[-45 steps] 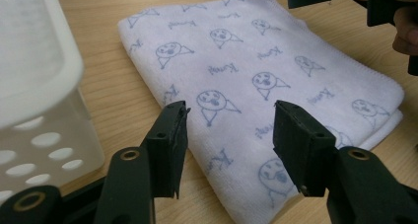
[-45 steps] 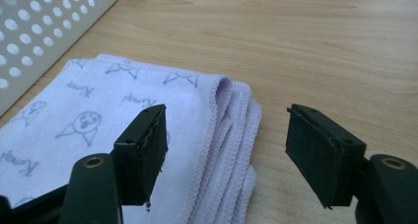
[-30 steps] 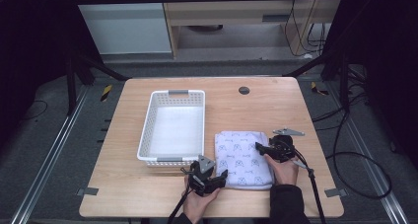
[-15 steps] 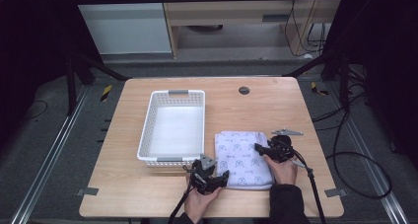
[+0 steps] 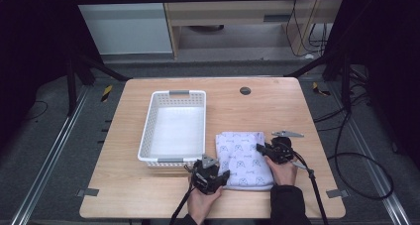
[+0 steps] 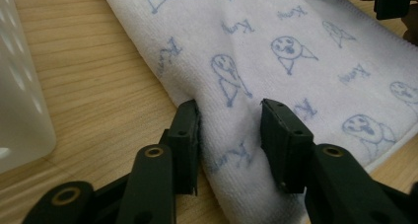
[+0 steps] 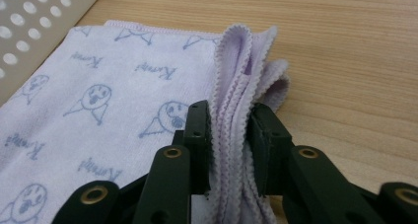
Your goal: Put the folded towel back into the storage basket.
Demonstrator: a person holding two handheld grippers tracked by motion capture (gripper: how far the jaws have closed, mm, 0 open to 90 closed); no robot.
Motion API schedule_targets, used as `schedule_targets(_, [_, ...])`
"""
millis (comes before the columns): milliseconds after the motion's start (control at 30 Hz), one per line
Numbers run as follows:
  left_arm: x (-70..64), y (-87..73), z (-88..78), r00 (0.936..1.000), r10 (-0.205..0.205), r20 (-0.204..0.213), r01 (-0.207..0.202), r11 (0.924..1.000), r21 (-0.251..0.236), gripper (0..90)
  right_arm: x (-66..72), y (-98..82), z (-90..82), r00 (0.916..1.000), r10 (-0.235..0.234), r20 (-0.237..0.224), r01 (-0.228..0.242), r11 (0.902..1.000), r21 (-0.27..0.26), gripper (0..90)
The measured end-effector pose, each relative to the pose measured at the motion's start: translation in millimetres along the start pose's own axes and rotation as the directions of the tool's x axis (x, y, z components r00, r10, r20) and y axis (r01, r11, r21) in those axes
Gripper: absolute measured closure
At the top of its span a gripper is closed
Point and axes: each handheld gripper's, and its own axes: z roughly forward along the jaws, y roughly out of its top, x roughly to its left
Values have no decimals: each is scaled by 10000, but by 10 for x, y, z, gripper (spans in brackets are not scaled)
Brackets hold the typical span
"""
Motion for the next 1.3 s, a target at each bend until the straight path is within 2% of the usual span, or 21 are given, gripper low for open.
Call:
schedule_targets(100, [2, -8, -10, 10000, -6, 50, 7, 9998, -190, 675, -11, 13, -11, 9998, 162, -110, -162, 9999, -10, 746])
schedule_targets(300, [2, -9, -52, 9998, 170, 140, -162, 9985, -521, 736, 31, 34, -74, 10000, -43, -12, 42, 9992, -386, 754])
schedule_targets(500, [-14, 47, -197, 9991, 325, 261, -301, 9955, -903, 742, 118, 100, -241, 9995, -268, -168, 252, 9959, -866, 755])
schedule_targets(733, [-50, 172, -375, 9970, 736, 219, -704, 9900, -1226, 742, 234, 210, -440, 9979, -646, -53, 632, 9883, -1389, 755])
schedule_targets(1100, [-78, 352, -525, 9934, 1148, 43, -1129, 9823, -1492, 741, 345, 357, -602, 9970, -768, 135, 779, 9795, -1858, 755])
schedule_targets(1300, [-90, 461, -624, 9912, 1326, 8, -1305, 9767, -1703, 741, 410, 451, -699, 9970, -763, 133, 774, 9710, -2263, 756])
